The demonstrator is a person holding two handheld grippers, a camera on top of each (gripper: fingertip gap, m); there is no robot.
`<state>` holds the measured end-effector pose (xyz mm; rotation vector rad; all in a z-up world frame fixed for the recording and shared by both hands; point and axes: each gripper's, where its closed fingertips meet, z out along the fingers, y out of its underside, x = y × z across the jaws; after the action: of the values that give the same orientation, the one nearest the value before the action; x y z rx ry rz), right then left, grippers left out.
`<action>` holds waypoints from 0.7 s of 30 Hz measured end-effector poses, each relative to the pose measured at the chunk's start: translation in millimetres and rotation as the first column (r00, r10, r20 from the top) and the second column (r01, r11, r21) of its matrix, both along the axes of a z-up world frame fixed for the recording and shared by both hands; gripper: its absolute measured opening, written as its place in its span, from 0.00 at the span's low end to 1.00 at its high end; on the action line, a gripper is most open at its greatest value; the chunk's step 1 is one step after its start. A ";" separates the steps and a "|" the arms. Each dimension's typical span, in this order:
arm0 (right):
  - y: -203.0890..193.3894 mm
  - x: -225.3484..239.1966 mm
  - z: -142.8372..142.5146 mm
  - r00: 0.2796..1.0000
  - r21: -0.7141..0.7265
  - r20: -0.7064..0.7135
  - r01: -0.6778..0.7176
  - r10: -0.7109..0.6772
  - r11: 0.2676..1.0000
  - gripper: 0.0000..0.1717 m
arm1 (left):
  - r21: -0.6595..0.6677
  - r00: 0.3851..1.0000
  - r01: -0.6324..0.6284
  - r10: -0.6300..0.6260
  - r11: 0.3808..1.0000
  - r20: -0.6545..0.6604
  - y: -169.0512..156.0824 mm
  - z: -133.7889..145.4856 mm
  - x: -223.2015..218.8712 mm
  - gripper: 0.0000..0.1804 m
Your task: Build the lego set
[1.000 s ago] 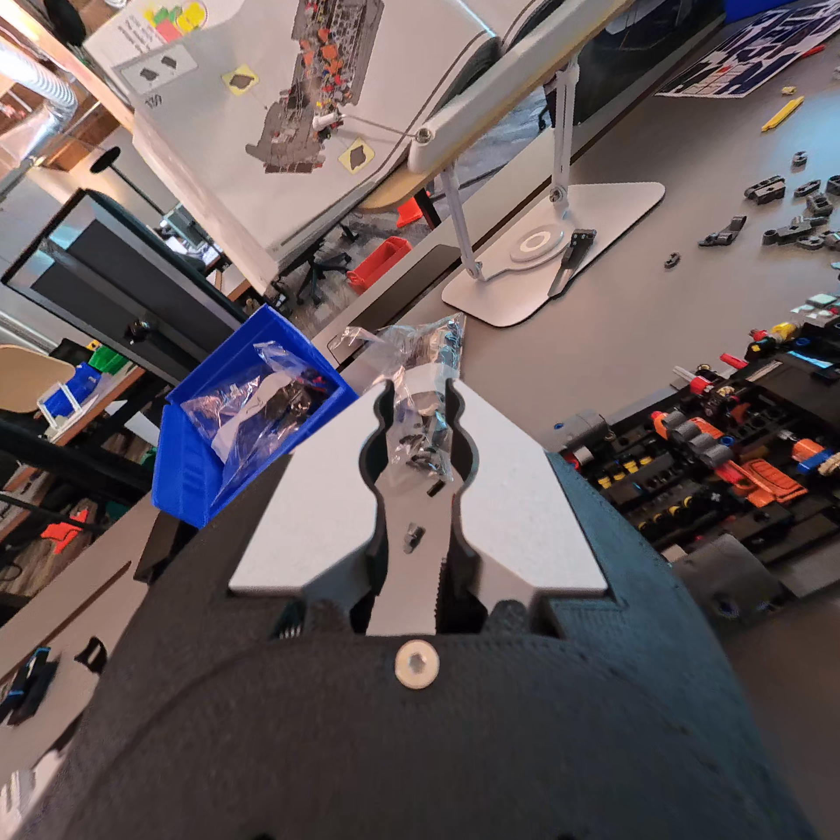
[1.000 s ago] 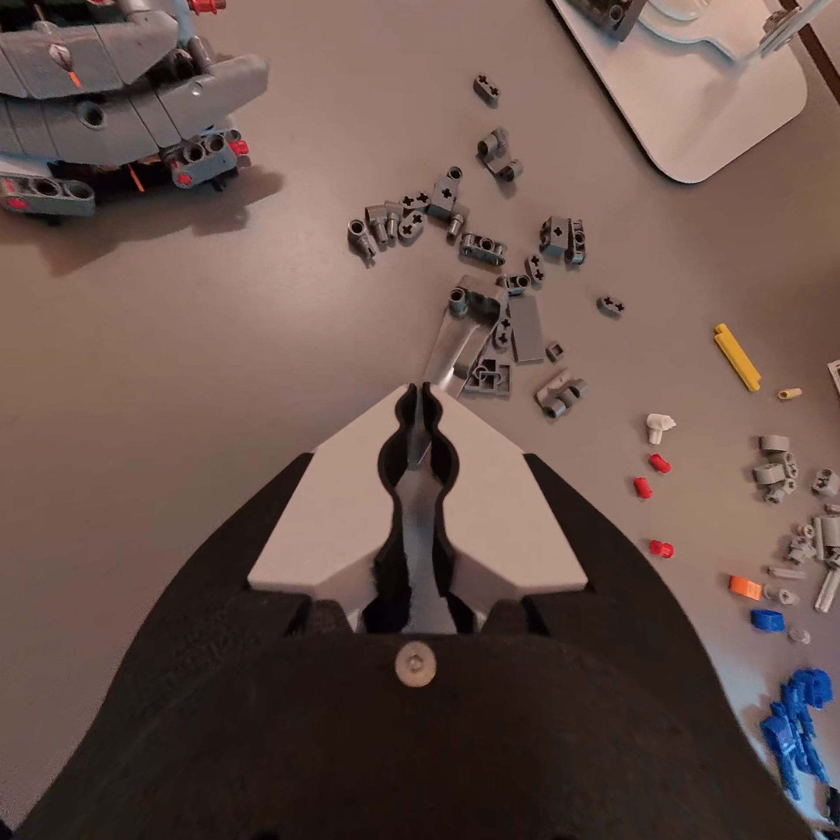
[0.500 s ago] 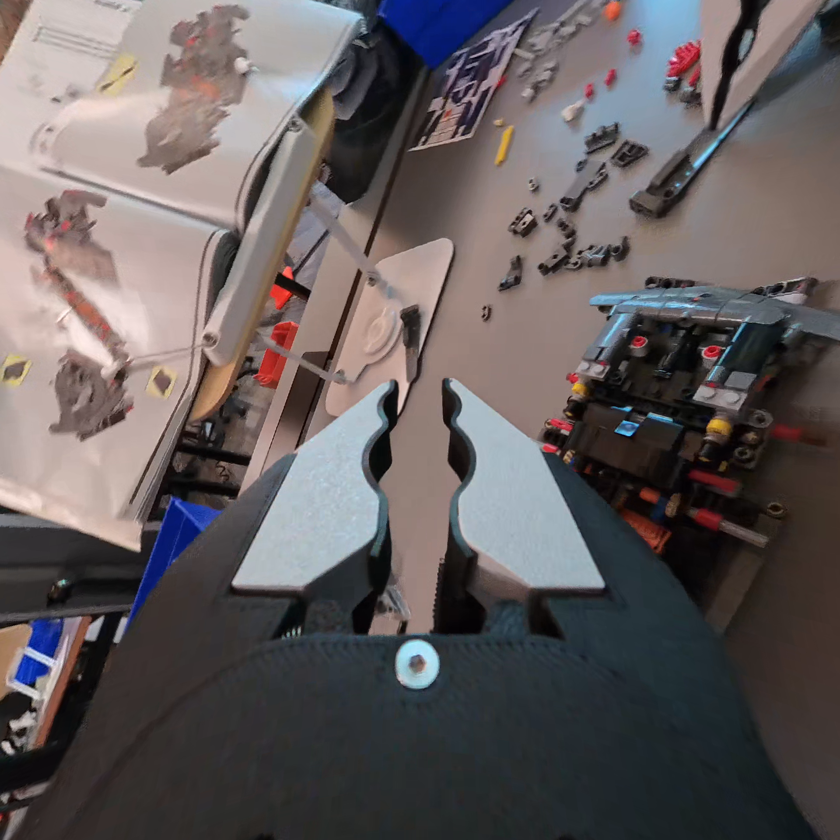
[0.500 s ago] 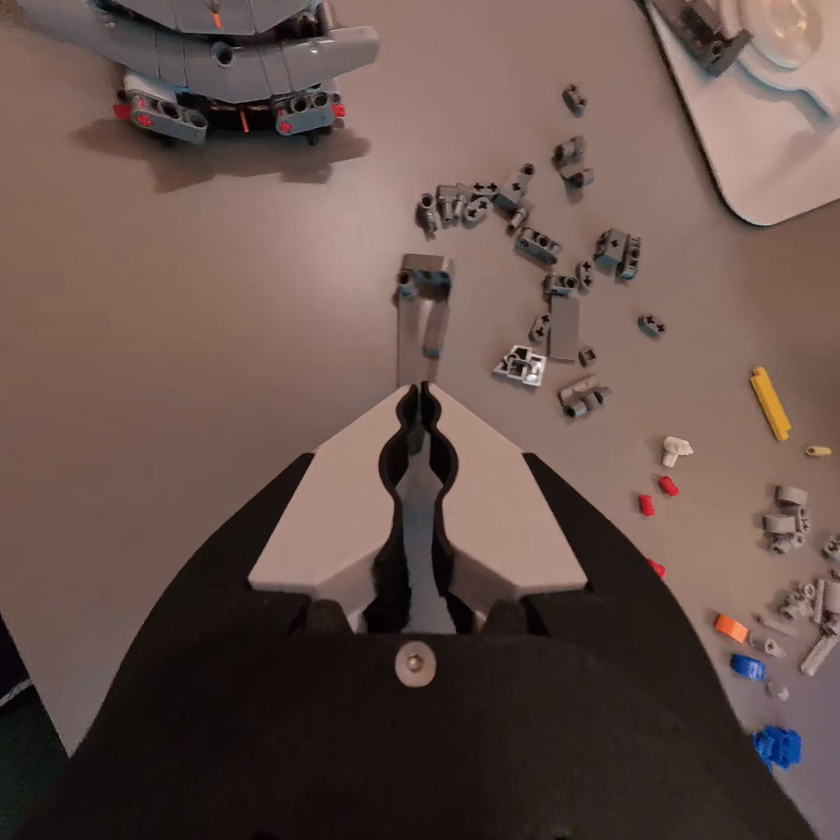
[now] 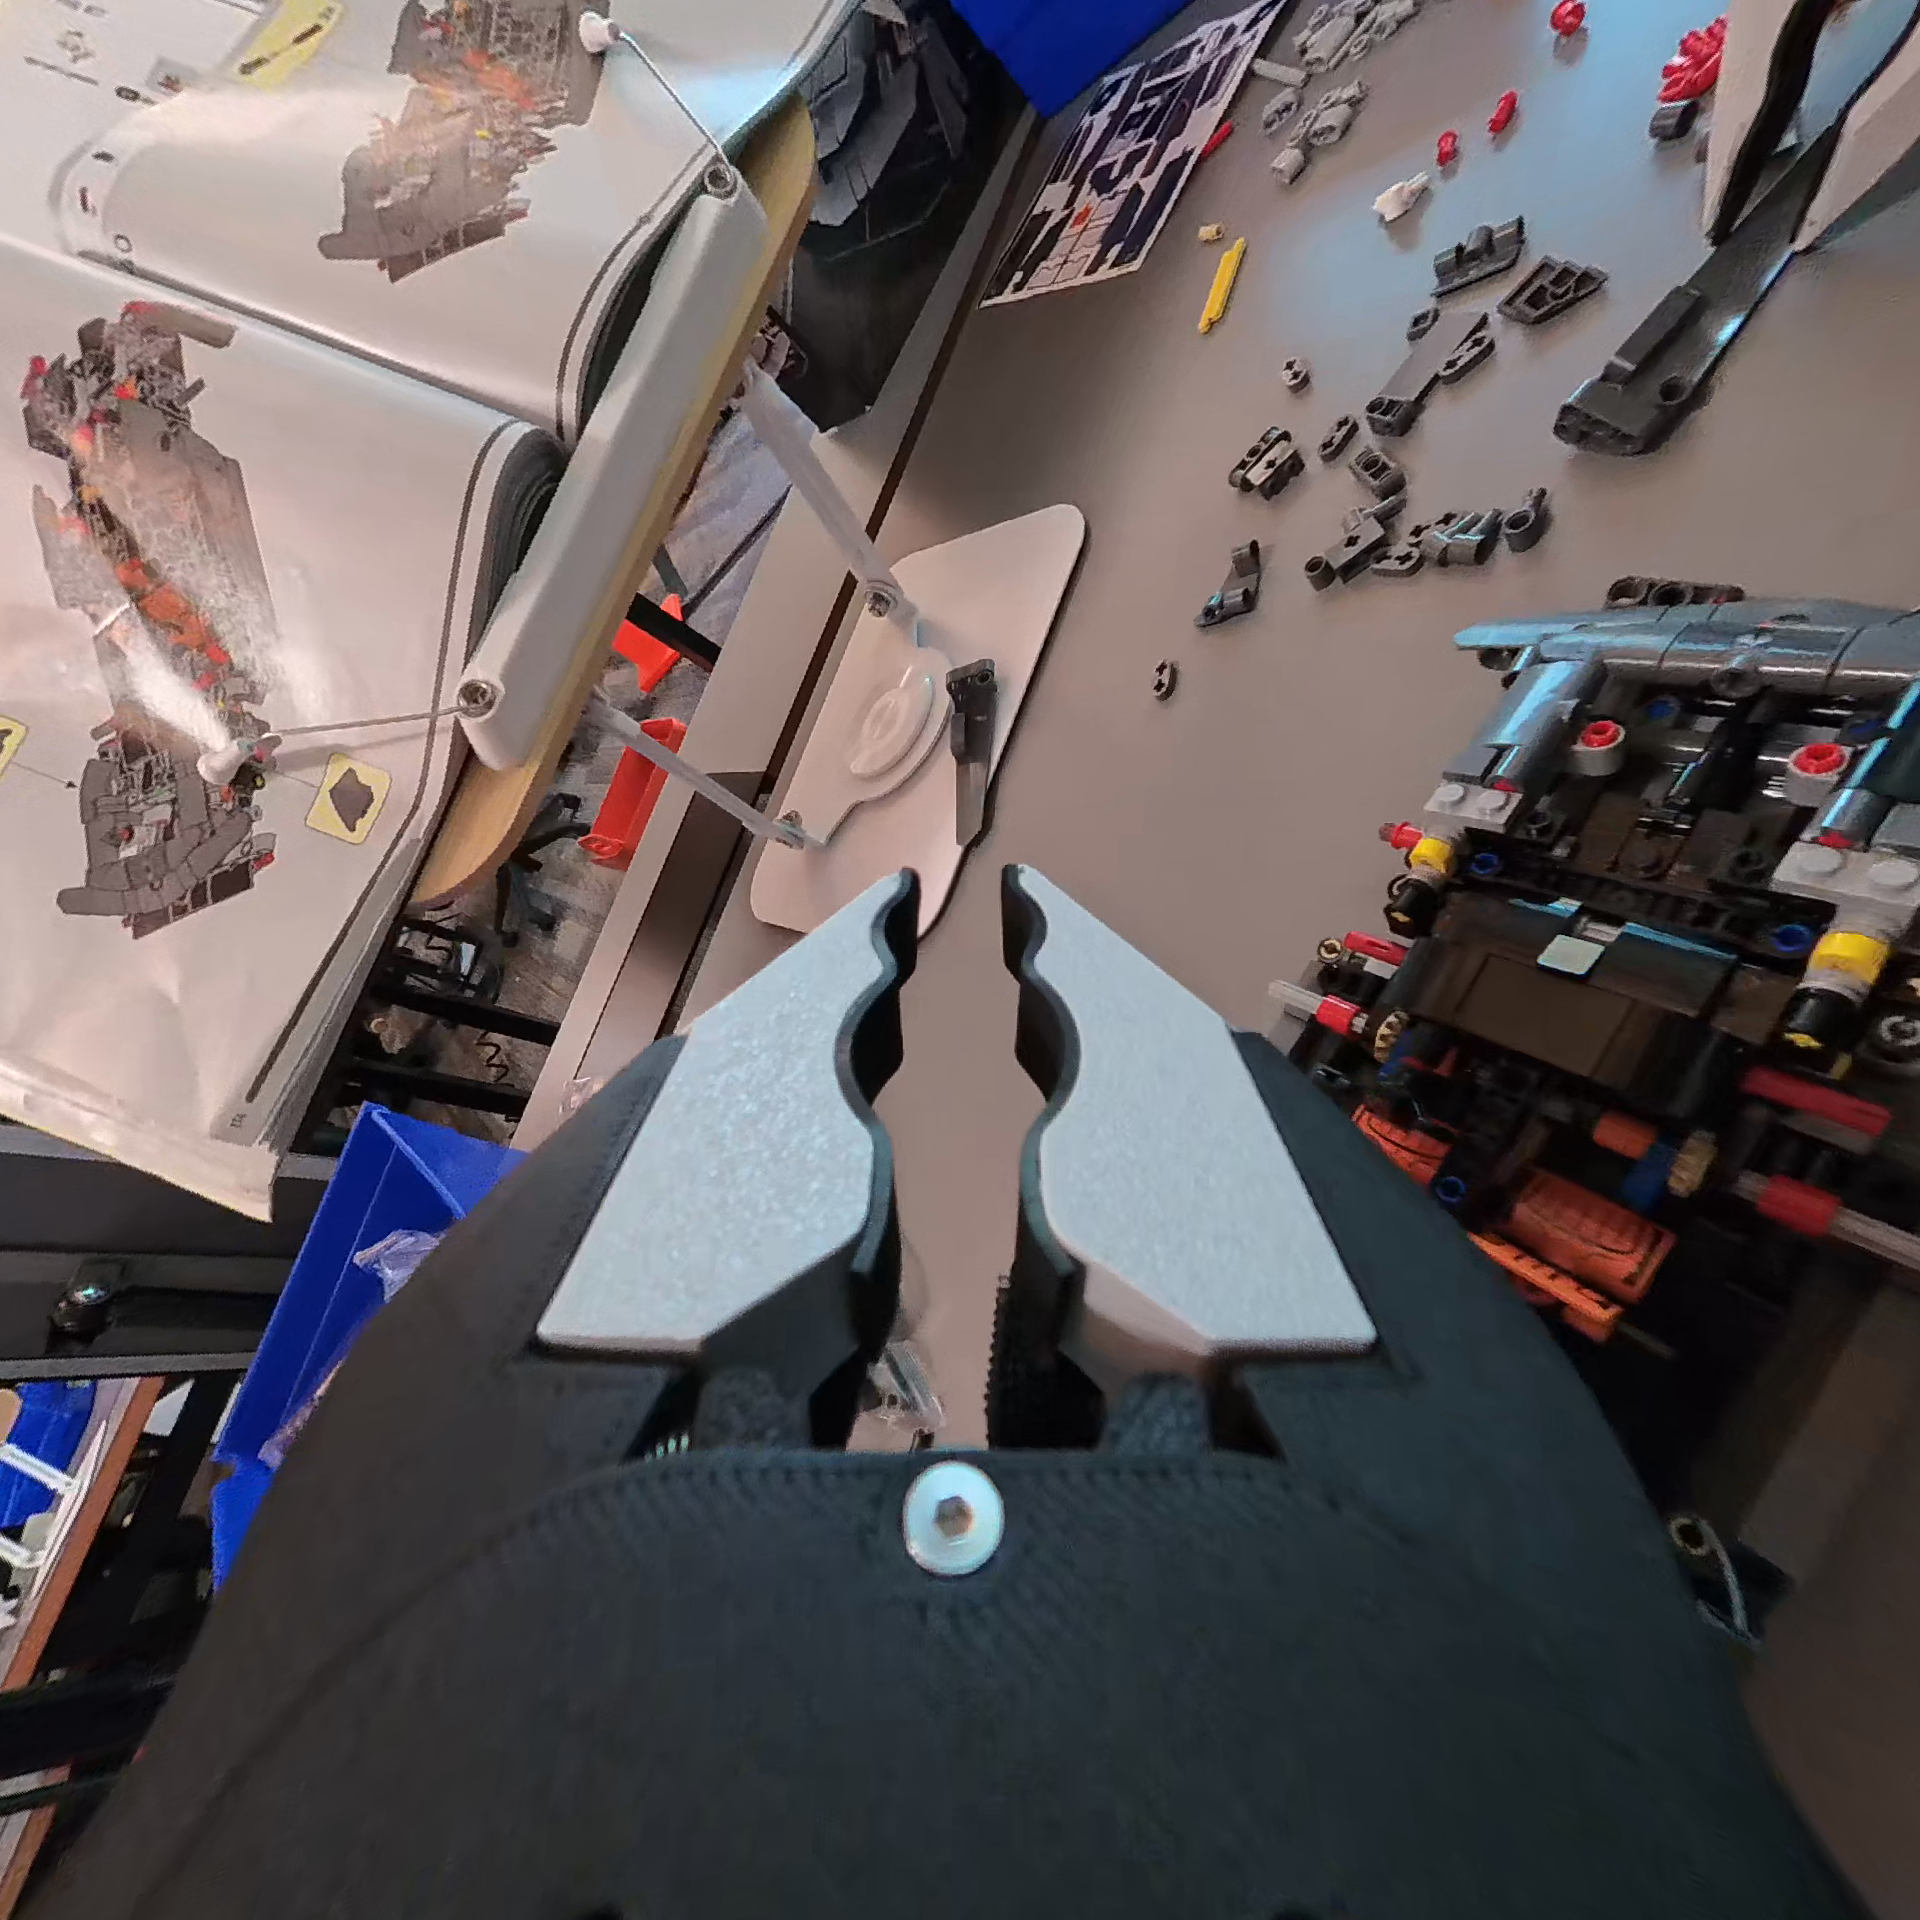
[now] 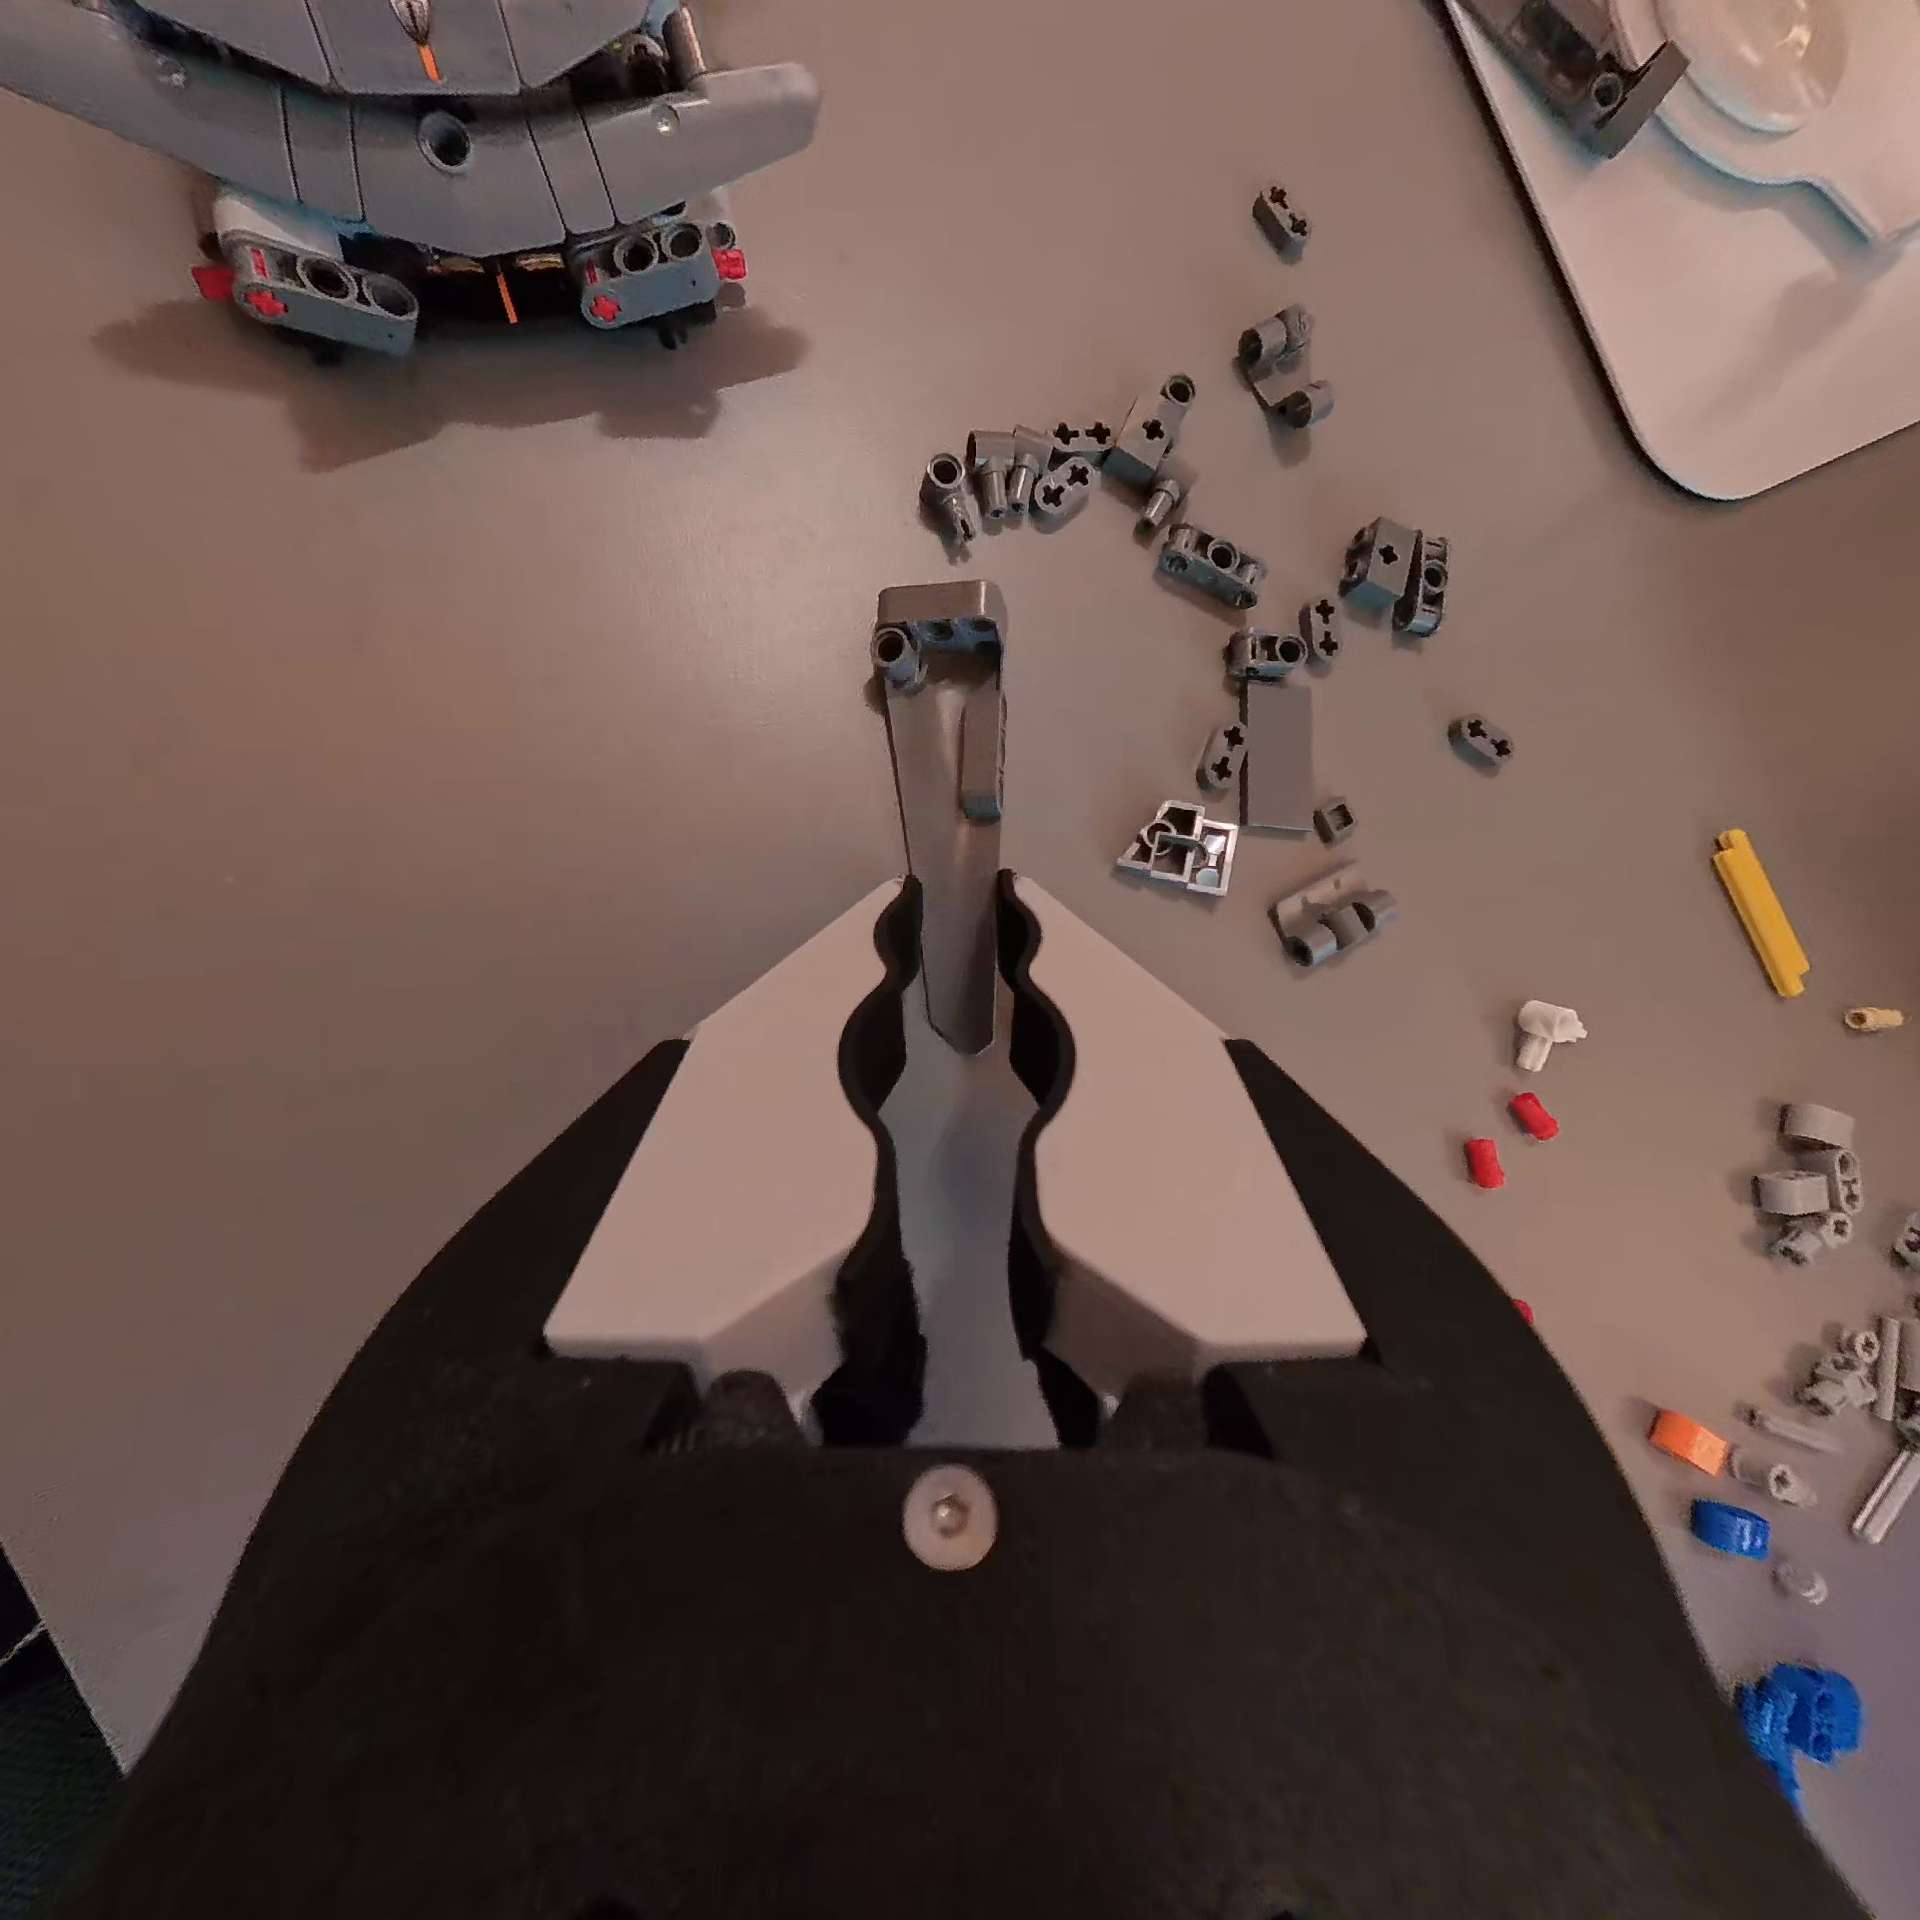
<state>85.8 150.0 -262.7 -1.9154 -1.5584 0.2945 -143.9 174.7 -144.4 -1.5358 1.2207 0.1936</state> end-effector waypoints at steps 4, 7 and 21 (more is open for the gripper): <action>0.4 0.3 -2.1 1.000 0.004 0.005 -0.001 0.001 1.000 0.00 | -0.005 0.997 0.066 -0.066 0.998 -0.028 -8.0 0.7 15.1 0.08; -0.1 -0.6 -2.1 1.000 0.006 0.001 -0.002 0.002 1.000 0.00 | -0.035 0.983 0.170 -0.172 0.985 -0.070 -18.4 2.0 47.5 0.09; -3.5 0.2 -2.1 0.999 0.021 -0.001 -0.037 0.037 0.999 0.00 | -0.362 0.809 0.361 -0.482 0.859 -0.337 -25.3 -86.2 177.5 0.23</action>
<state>86.0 146.6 -264.8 -1.8715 -1.5919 0.2942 33.6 149.4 -230.6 -1.4504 1.9830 0.0479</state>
